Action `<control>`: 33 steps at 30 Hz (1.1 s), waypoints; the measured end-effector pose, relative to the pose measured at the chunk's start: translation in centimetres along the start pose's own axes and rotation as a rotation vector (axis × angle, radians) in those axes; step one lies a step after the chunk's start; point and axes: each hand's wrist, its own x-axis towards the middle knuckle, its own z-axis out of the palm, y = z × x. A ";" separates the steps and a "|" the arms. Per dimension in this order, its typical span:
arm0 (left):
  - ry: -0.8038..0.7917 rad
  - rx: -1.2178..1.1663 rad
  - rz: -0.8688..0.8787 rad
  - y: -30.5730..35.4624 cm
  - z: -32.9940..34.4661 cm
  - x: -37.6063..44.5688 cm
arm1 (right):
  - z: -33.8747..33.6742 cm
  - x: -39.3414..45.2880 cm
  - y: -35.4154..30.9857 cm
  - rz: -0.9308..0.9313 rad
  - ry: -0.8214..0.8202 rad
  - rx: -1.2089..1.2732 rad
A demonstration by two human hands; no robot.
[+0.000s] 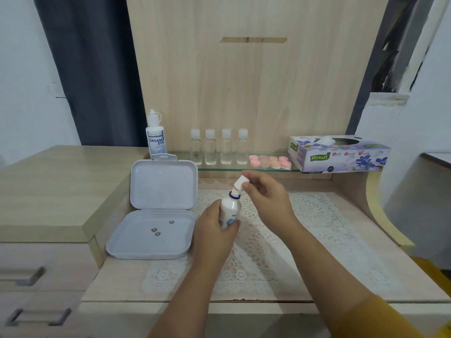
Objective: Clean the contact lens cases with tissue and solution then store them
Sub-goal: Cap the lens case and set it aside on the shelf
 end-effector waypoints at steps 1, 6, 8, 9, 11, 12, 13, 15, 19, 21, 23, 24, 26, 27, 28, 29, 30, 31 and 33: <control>-0.002 0.005 0.006 0.0 0.0 0.0 | 0.0 0.0 0.0 0.002 -0.018 -0.028; -0.004 0.020 0.004 0.0 0.0 -0.1 | -0.2 0.0 -0.3 -0.012 -0.056 -0.099; -0.008 0.020 0.005 -0.1 0.1 -0.1 | -0.3 -0.1 -0.4 -0.019 -0.073 -0.121; -0.011 0.024 0.009 -0.1 0.1 -0.1 | -0.3 -0.2 -0.3 -0.022 -0.085 -0.135; -0.018 0.032 0.019 -0.1 0.1 -0.1 | -0.4 -0.3 -0.3 -0.017 -0.107 -0.149; -0.020 0.030 0.021 -0.1 0.1 -0.1 | -0.4 -0.3 -0.3 -0.009 -0.112 -0.147; -0.021 0.024 0.021 -0.1 0.1 -0.1 | -0.4 -0.3 -0.3 -0.001 -0.108 -0.142; -0.019 0.011 0.018 -0.1 0.0 -0.1 | -0.4 -0.2 -0.4 0.009 -0.075 -0.122; -0.036 0.005 0.015 0.0 0.0 -0.2 | -0.2 0.0 -0.6 0.014 -0.091 -0.073; -0.046 0.007 0.017 0.0 0.0 -0.2 | -0.1 -0.1 -0.7 -0.005 -0.128 -0.100; -0.046 0.006 0.017 0.0 0.0 -0.2 | 0.0 -0.1 -0.8 -0.017 -0.130 -0.118; -0.045 0.007 0.021 0.0 0.0 -0.2 | 0.1 -0.1 -0.8 -0.018 -0.117 -0.124; -0.050 0.025 0.041 0.1 0.0 -0.3 | 0.2 -0.2 -0.8 -0.011 -0.070 -0.136; -0.058 0.041 0.054 0.3 0.0 -0.4 | 0.2 -0.2 -0.9 -0.009 -0.036 -0.151; -0.069 0.058 0.068 0.4 -0.1 -0.5 | 0.3 -0.2 -0.9 -0.006 -0.007 -0.166; -0.080 0.073 0.080 0.6 -0.2 -0.6 | 0.3 -0.2 -1.0 -0.001 0.007 -0.174; -0.091 0.086 0.088 0.8 -0.2 -0.7 | 0.4 -0.2 -1.0 0.011 -0.002 -0.165; -0.094 0.095 0.093 0.9 -0.3 -0.8 | 0.5 -0.3 -1.0 0.031 -0.029 -0.137; -0.082 0.082 0.090 0.8 -0.3 -0.6 | 0.8 -0.5 -0.9 0.064 -0.079 -0.056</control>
